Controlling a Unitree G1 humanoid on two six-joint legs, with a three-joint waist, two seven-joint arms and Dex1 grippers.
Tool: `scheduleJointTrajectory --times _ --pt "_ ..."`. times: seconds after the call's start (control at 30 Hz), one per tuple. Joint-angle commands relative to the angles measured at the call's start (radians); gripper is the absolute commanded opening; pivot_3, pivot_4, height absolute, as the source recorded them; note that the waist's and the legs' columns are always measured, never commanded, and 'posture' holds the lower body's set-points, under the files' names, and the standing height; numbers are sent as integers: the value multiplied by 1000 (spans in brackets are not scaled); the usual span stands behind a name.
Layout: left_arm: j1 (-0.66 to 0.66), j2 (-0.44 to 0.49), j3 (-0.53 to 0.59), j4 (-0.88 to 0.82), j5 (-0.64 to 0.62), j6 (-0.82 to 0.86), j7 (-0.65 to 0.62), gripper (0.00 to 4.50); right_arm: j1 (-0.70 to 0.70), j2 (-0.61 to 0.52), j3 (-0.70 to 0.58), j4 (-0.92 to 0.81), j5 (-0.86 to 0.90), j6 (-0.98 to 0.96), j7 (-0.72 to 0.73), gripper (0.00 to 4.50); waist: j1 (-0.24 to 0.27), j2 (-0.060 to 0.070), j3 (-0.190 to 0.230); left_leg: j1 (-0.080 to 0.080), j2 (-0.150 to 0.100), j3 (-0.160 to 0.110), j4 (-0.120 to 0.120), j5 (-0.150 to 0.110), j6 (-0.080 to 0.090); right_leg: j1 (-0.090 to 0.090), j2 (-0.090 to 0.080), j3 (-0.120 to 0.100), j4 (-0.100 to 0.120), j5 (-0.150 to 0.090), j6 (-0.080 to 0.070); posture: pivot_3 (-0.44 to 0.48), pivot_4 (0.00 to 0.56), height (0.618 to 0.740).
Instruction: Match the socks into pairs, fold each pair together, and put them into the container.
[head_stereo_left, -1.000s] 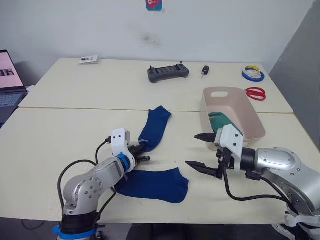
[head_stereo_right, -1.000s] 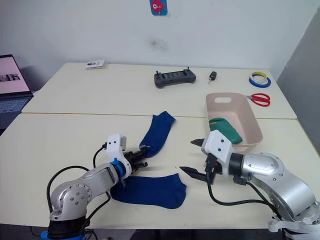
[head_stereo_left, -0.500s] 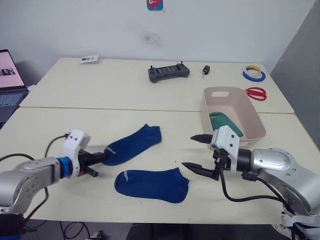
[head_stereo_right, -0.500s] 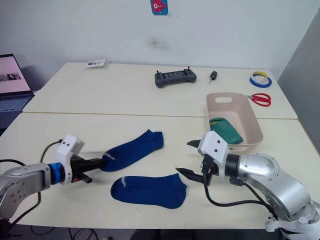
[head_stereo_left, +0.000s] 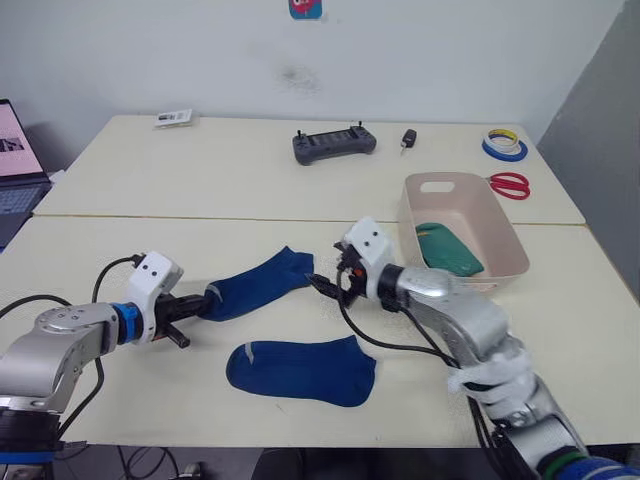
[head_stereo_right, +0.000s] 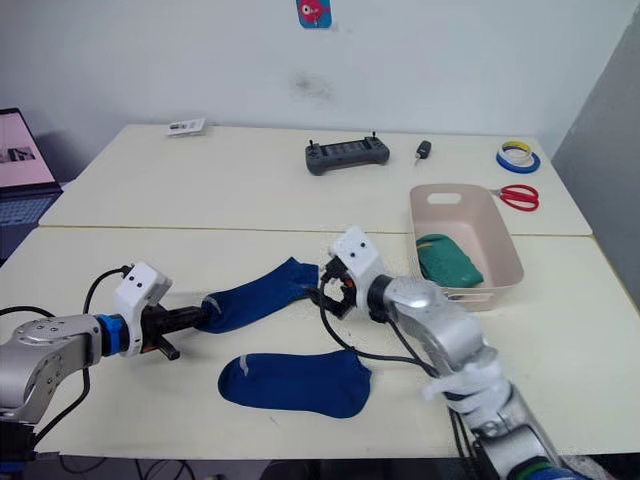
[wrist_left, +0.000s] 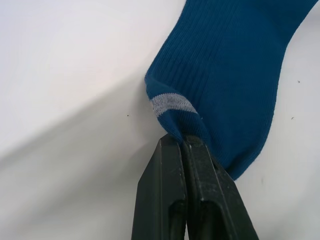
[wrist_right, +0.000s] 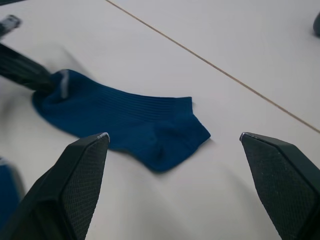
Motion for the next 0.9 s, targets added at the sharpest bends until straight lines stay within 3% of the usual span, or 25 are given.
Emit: scheduleJointTrajectory --times 0.03,0.37,0.53,0.9 --pt "-14 -2 23 -13 16 -11 -12 38 -42 52 -4 109 -47 -97 -12 4500 0 0 0 0 0 0 0 0 0 0 0 0 0 0 0 0 150 740" --pt "-17 -14 32 -35 26 7 -16 38 -232 221 -68 622 -137 -363 -23 4500 -10 0 0 0 0 0 0 0 0 -1 0 0 2 0 0 0 150 740" --pt "-10 -16 39 -47 25 13 -14 38 -253 240 -72 724 -169 -398 6 4500 -11 0 0 0 0 0 0 0 0 -1 0 0 2 0 0 0 150 740" --pt "-13 -18 50 -40 33 14 -12 0 -205 253 -67 635 -193 -407 63 757 -20 1 0 0 0 0 0 0 0 -1 0 0 3 0 0 0 150 740"
